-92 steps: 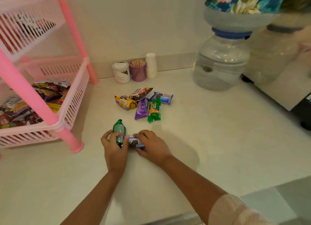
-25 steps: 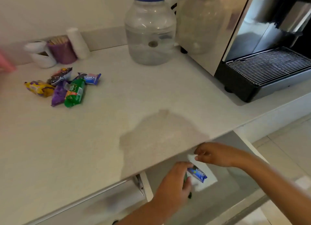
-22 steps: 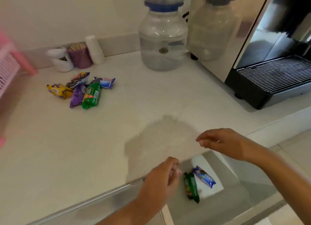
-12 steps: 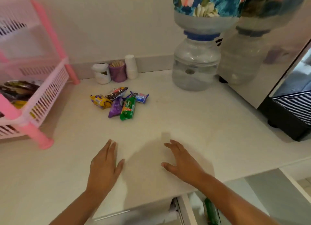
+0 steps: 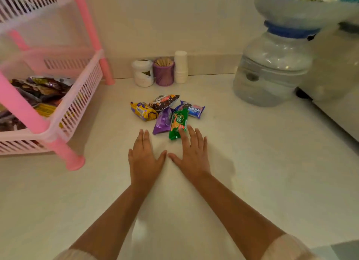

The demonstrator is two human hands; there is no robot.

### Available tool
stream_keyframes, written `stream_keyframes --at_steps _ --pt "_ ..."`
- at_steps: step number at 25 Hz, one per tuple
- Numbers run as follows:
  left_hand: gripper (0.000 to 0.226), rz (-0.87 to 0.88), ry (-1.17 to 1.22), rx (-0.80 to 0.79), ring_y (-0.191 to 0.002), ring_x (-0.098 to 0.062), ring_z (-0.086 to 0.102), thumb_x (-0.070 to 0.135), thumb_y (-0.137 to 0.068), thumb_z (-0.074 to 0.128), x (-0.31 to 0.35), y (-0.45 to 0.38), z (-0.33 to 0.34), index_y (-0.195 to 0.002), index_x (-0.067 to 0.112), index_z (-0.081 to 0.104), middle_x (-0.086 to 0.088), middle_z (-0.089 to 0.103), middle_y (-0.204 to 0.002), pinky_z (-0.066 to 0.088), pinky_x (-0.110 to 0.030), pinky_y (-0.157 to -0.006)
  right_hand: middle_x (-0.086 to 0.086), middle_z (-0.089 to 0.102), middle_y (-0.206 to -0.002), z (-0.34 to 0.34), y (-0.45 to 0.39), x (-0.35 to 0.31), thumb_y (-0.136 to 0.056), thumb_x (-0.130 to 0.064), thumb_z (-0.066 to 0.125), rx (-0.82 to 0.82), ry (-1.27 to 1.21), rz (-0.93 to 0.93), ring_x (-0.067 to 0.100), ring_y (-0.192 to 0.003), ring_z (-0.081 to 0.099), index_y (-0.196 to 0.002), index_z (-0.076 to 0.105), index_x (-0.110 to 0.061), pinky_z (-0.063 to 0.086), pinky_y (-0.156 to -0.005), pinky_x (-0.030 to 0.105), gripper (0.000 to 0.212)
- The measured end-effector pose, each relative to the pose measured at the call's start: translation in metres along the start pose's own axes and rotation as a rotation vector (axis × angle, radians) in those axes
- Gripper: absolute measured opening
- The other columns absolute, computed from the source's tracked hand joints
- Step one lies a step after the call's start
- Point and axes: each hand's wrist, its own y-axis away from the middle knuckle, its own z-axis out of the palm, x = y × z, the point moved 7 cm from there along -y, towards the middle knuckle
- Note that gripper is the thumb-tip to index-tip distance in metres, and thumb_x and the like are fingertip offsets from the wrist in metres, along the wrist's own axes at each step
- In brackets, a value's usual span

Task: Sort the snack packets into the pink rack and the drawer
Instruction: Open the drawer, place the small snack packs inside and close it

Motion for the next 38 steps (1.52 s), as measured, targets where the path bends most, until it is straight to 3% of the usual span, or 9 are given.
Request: stream_keyframes --at_steps 5,10,16,21,26,29,32,35,38 --pt "0.075 0.115 0.010 -0.044 -0.141 -0.021 0.023 0.036 -0.086 0.055 0.013 -0.044 0.013 -0.147 0.016 0.016 -0.006 0.016 -0.156 0.032 -0.051 -0.107 0.013 0.025 -0.151 -0.003 -0.042 -0.007 -0.084 -0.052 0.053 0.110 -0.045 -0.062 0.035 -0.139 0.022 -0.145 0.022 -0.028 0.020 -0.116 0.047 0.073" --pt "0.060 0.255 -0.036 -0.118 -0.139 -0.027 0.025 0.028 -0.091 0.046 0.027 -0.068 0.029 -0.146 0.029 0.022 -0.005 0.013 -0.157 0.029 -0.053 -0.106 0.012 0.028 -0.151 0.005 -0.058 -0.004 -0.084 -0.039 0.057 0.091 -0.086 -0.033 0.031 -0.133 0.033 -0.140 0.035 -0.025 0.032 -0.110 0.039 0.061" --pt "0.050 0.359 0.056 -0.082 -0.117 -0.038 0.048 0.018 -0.085 0.055 0.034 -0.065 0.027 -0.133 0.011 0.046 -0.018 0.027 -0.151 0.042 -0.044 -0.095 0.013 0.039 -0.146 -0.001 -0.050 -0.006 -0.079 -0.033 0.065 0.094 -0.074 -0.037 0.033 -0.117 0.050 -0.130 0.050 -0.020 0.041 -0.098 0.045 0.054" --pt "0.045 0.376 0.061 -0.091 -0.109 -0.041 0.050 0.020 -0.085 0.059 0.039 -0.026 0.022 -0.128 0.010 0.051 -0.021 0.034 -0.146 0.046 -0.044 -0.089 0.013 0.048 -0.139 -0.016 -0.013 -0.002 -0.073 -0.030 0.070 0.107 -0.116 -0.060 0.033 -0.114 0.054 -0.121 0.057 -0.017 0.044 -0.098 0.047 0.052" --pt "0.040 0.367 0.061 -0.056 -0.102 -0.042 0.054 0.014 -0.084 0.062 0.067 0.023 0.013 -0.122 0.008 0.057 -0.022 0.043 -0.140 0.049 -0.045 -0.084 0.008 0.043 -0.143 -0.032 0.035 0.018 -0.076 -0.030 0.066 0.057 -0.231 -0.089 0.028 -0.121 0.050 -0.124 0.054 -0.021 0.045 -0.098 0.038 0.050" --pt "0.035 0.388 0.092 0.026 -0.091 -0.043 0.056 0.008 -0.079 0.065 0.094 0.069 0.004 -0.114 0.005 0.062 -0.022 0.052 -0.132 0.051 -0.042 -0.077 -0.002 0.038 -0.142 -0.044 0.076 0.047 -0.076 -0.032 0.066 0.090 -0.498 0.008 0.006 -0.122 0.046 -0.117 0.055 -0.026 0.045 -0.091 0.021 0.043" --pt "0.032 0.389 0.152 0.087 -0.093 -0.041 0.055 0.007 -0.081 0.064 0.119 0.116 0.000 -0.112 0.004 0.063 -0.021 0.053 -0.131 0.049 -0.042 -0.081 -0.004 0.045 -0.132 -0.067 0.120 0.078 -0.074 -0.023 0.071 0.196 -0.772 0.082 -0.011 -0.116 0.038 -0.110 0.056 -0.025 0.031 -0.091 -0.002 0.039" --pt "0.031 0.358 0.235 0.111 -0.097 -0.036 0.054 0.005 -0.082 0.065 0.152 0.168 -0.001 -0.113 0.006 0.064 -0.018 0.053 -0.131 0.048 -0.038 -0.084 -0.016 0.048 -0.121 -0.093 0.168 0.112 -0.073 -0.010 0.071 0.217 -0.919 0.127 -0.005 -0.117 0.044 -0.104 0.049 -0.041 0.034 -0.096 0.005 0.048" --pt "0.034 0.375 0.351 0.069 -0.105 -0.030 0.051 0.005 -0.083 0.061 0.187 0.218 0.000 -0.115 0.014 0.060 -0.012 0.050 -0.134 0.043 -0.029 -0.088 -0.026 0.051 -0.113 -0.121 0.209 0.154 -0.078 -0.014 0.067 0.169 -0.956 0.224 -0.011 -0.106 0.052 -0.106 0.052 -0.038 0.043 -0.087 0.007 0.040"
